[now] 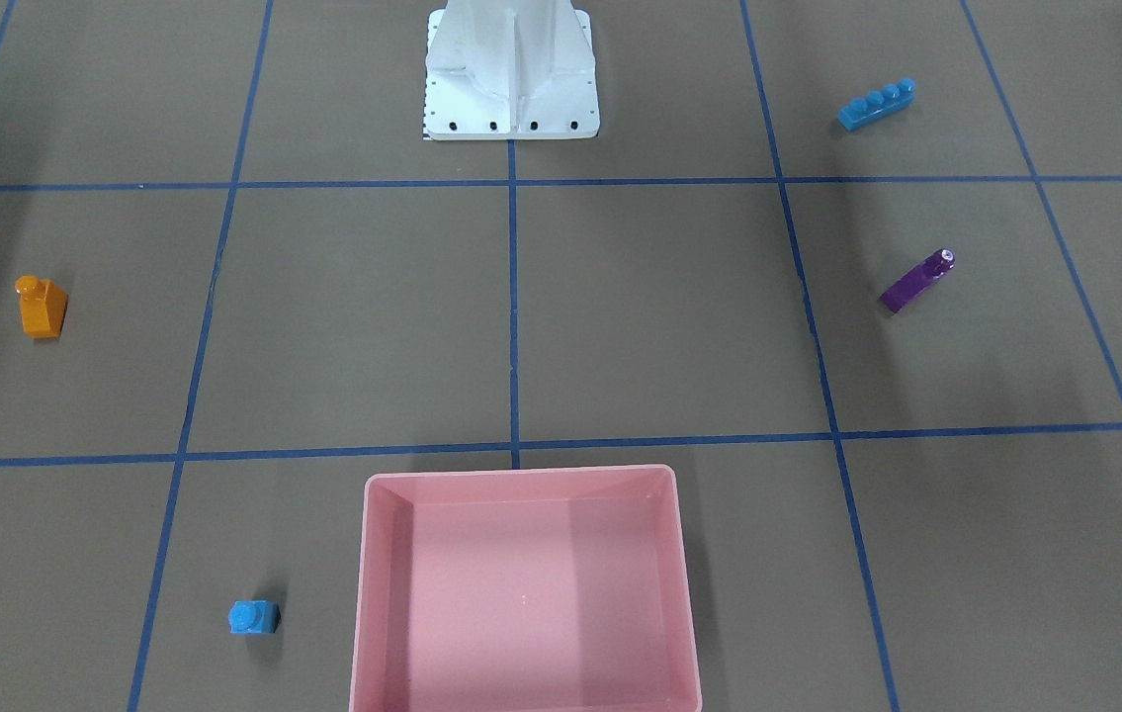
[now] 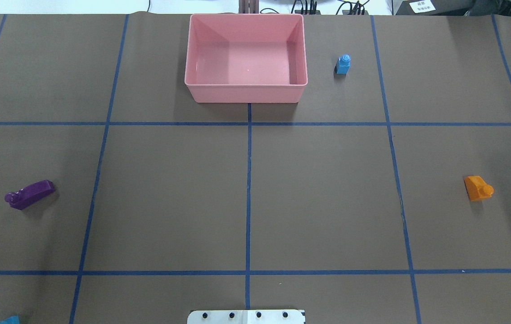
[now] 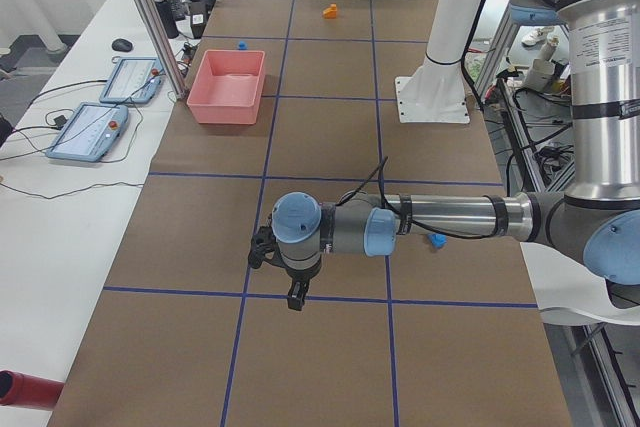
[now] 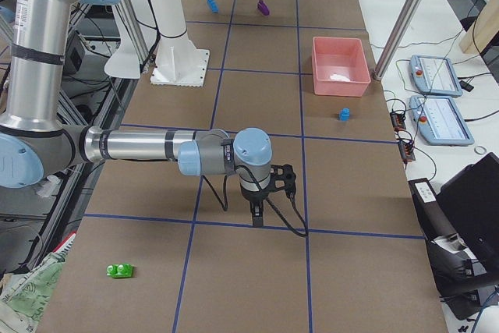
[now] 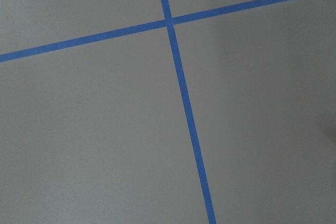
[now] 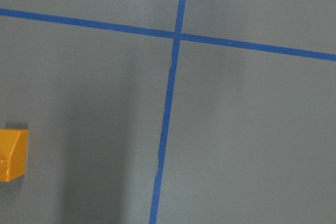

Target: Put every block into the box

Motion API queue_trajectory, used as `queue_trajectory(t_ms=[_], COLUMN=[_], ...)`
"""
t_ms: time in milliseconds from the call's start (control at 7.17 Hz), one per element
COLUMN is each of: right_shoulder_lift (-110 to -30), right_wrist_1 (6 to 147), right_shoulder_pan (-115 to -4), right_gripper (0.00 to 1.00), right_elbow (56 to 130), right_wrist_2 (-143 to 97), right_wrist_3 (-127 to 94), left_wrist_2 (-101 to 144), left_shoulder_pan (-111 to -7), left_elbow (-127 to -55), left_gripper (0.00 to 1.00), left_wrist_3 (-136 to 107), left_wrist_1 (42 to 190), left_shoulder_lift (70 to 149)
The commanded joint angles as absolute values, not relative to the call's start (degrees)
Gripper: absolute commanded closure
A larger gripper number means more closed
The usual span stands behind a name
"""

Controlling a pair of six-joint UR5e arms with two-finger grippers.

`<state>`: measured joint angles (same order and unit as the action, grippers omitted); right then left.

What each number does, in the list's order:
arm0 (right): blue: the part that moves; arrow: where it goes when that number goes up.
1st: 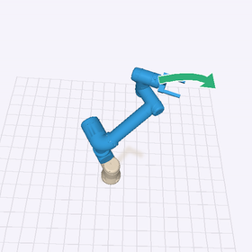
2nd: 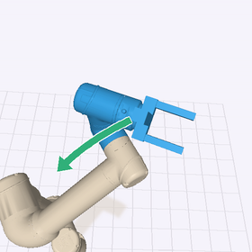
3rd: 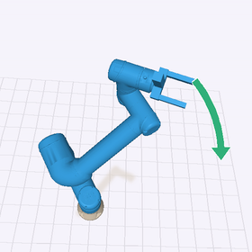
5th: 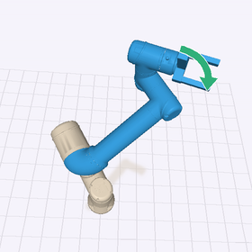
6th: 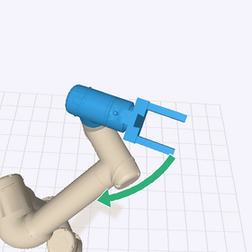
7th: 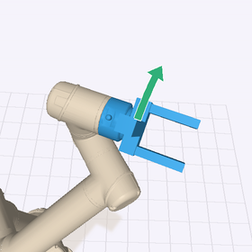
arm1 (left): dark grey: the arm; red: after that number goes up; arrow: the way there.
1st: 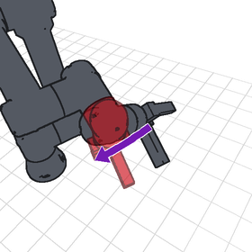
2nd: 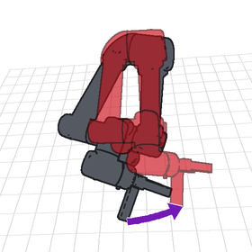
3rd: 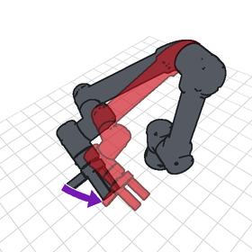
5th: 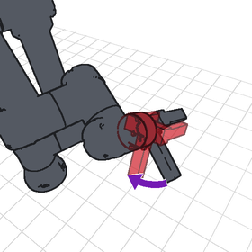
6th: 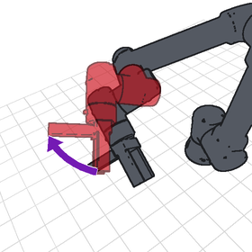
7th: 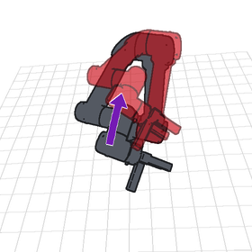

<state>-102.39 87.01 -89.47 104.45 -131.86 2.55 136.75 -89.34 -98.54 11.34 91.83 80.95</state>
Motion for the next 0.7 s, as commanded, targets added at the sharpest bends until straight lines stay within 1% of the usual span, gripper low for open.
queue_trajectory(t_ms=[0, 418, 558], right_shoulder_lift=[-102.39, -102.3, -102.22], right_wrist_1=[87.01, 84.92, 84.55], right_shoulder_pan=[-89.47, -88.69, -86.51], right_gripper=[0.0, 0.0, 0.0], right_elbow=[104.76, 107.75, 107.93], right_wrist_2=[-132.45, -135.25, -136.13], right_wrist_3=[2.55, 2.46, -0.41], left_wrist_2=[136.58, 136.93, 136.93], left_shoulder_pan=[-89.38, -89.47, -89.47], left_elbow=[-99.31, -99.32, -99.32], left_gripper=[0.0, 0.0, 0.0], left_wrist_3=[11.42, 11.34, 11.34], left_wrist_1=[92.02, 92.2, 92.2], left_shoulder_lift=[80.69, 80.86, 80.86])
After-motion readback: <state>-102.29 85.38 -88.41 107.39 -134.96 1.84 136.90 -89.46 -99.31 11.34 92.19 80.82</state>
